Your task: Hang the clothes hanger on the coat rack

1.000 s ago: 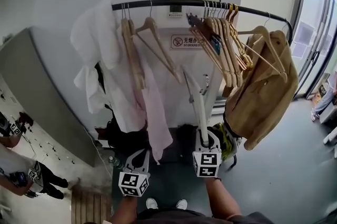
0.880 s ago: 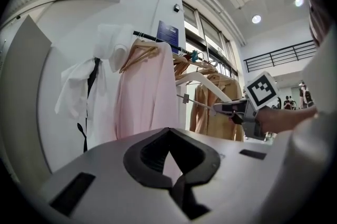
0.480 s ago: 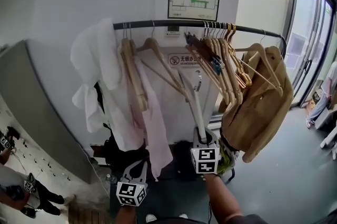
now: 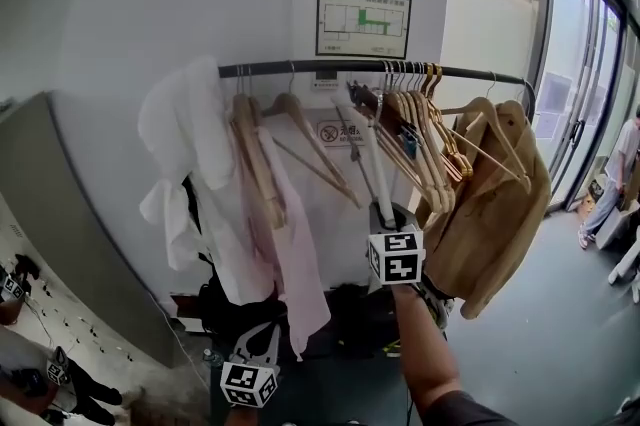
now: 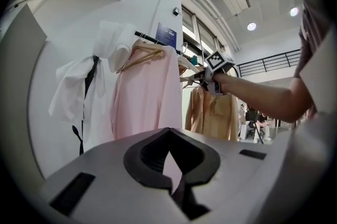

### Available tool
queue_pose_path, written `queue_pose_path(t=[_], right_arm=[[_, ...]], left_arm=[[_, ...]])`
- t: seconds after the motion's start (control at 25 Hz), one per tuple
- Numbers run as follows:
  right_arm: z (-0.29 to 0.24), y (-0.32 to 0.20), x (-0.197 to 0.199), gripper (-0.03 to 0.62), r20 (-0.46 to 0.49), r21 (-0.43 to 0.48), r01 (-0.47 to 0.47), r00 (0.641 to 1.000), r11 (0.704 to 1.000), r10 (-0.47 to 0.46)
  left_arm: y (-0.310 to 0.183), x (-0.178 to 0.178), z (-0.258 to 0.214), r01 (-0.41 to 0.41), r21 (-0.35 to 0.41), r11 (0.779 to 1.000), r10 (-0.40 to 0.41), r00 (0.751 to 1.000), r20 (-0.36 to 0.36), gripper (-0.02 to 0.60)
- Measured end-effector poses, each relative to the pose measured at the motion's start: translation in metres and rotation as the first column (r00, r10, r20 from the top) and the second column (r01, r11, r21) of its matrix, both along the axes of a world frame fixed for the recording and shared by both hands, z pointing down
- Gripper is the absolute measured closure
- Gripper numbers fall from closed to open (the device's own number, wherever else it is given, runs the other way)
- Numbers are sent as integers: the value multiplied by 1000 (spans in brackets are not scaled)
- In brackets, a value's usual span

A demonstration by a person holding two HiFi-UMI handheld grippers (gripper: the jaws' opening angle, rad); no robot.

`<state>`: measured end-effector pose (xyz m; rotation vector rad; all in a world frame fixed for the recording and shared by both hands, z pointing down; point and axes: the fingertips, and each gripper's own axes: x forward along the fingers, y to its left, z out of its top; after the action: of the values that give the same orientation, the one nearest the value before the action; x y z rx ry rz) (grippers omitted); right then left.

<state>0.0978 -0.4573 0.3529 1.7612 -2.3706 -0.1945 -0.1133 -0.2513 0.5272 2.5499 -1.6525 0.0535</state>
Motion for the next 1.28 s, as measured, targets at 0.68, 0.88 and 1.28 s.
queue_pose_path(t=[0.68,0.88,1.28], right_arm=[[-44,-74,-25,540,-10,-121,7,1000,993,-8],[-33,-77,-26,540,-6,-140,10,1000,990,-11],[-41,-74,-25,538,-13,-52,3,1000,999,-4]], left_arm=[[16,0,-18,-18,46,999,16,999,28,580],[17,-6,-15,3,40,999,-4,1000,28,580],[12,0,-11,-4,24,1000,4,1000,3,580]])
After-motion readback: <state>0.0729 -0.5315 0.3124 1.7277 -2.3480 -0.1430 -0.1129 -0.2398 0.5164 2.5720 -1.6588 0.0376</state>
